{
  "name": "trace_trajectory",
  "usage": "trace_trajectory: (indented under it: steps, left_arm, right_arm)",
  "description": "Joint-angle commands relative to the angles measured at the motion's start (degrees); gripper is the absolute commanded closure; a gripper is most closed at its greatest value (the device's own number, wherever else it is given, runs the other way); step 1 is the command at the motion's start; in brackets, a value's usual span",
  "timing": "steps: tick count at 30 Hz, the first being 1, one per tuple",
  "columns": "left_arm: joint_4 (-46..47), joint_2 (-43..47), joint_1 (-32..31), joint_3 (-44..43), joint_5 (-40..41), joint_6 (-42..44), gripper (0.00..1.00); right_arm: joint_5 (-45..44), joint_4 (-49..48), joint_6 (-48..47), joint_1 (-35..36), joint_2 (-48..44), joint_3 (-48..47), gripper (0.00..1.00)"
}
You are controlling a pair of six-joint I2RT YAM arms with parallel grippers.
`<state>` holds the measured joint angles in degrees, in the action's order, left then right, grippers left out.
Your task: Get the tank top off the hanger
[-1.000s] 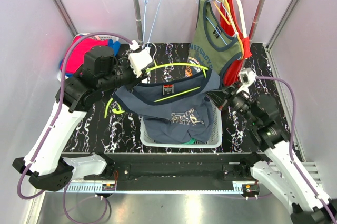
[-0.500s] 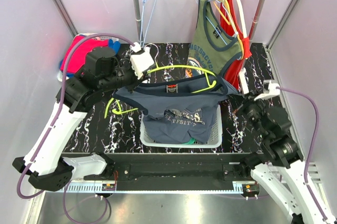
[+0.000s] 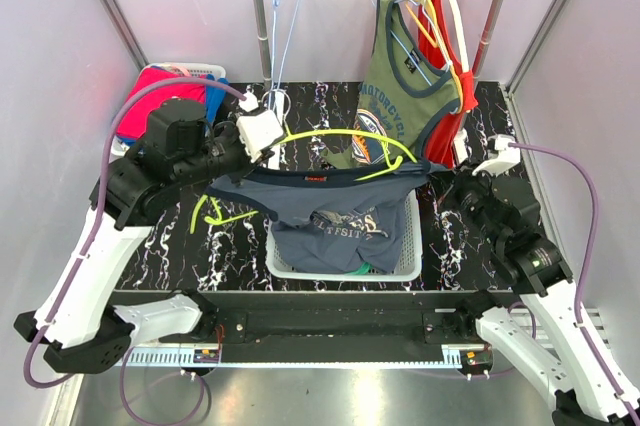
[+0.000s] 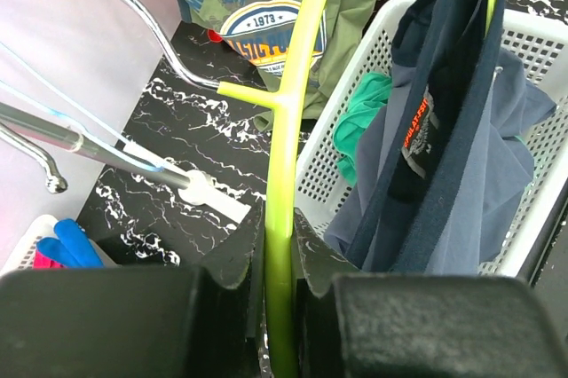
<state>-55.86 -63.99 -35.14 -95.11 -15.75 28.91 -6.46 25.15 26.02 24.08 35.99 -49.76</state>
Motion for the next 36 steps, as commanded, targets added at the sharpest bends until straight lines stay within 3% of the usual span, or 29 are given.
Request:
trace_trajectory:
  steps: [1, 3, 6, 7, 8, 13, 18, 22, 24, 27, 36]
  left_arm:
    - [2.2, 2.9, -0.4, -1.3, 3.8, -1.0, 1.0]
    - [3.8, 2.6, -1.4, -1.0, 5.8, -2.4, 1.0]
    - [7.1, 1.8, -2.9, -1.0, 8.0, -2.9, 1.0]
    - [8.4, 1.8, -3.4, -0.7, 8.2, -0.6, 1.0]
    - [9.2, 2.2, -3.8, -0.2, 8.8, 0.7, 1.0]
    - [19.1, 4.1, -5.4, 0.2, 13.1, 8.4, 1.0]
    - [31.9, 9.0, -7.1, 9.9, 14.1, 14.5, 1.0]
    - [21.8, 9.4, -7.2, 7.4, 9.3, 15.3, 1.0]
    - [20.4, 11.3, -7.3, 8.4, 7.5, 15.5, 1.0]
    - [20.4, 12.7, -7.4, 8.9, 7.0, 14.5, 1.0]
    - [16.4, 12.2, -7.4, 5.1, 4.2, 12.4, 1.0]
  right_arm:
    - [3.0, 0.9, -4.8, -0.3, 0.6, -1.0, 1.0]
    - [14.3, -0.1, -7.4, -0.3, 0.7, 0.3, 0.92]
    - [22.5, 0.4, -9.8, -0.3, 0.9, -1.0, 0.75]
    - [23.2, 2.2, -10.5, -0.3, 1.2, -2.1, 0.6]
    - [23.4, 3.1, -11.8, -0.3, 1.3, -3.2, 0.54]
    - [26.1, 6.3, -17.5, -0.3, 0.8, -9.6, 0.39]
    - [23.0, 11.9, -21.3, -0.3, 3.7, -15.9, 0.42]
    - [14.6, 9.9, -21.9, -0.3, 2.4, -14.8, 0.43]
    - [13.1, 7.5, -21.5, -0.3, 0.3, -12.7, 0.35]
    - [17.9, 2.7, -19.6, -0.3, -0.3, -8.4, 0.26]
    - [29.2, -11.0, -18.4, -0.3, 0.4, -2.7, 0.26]
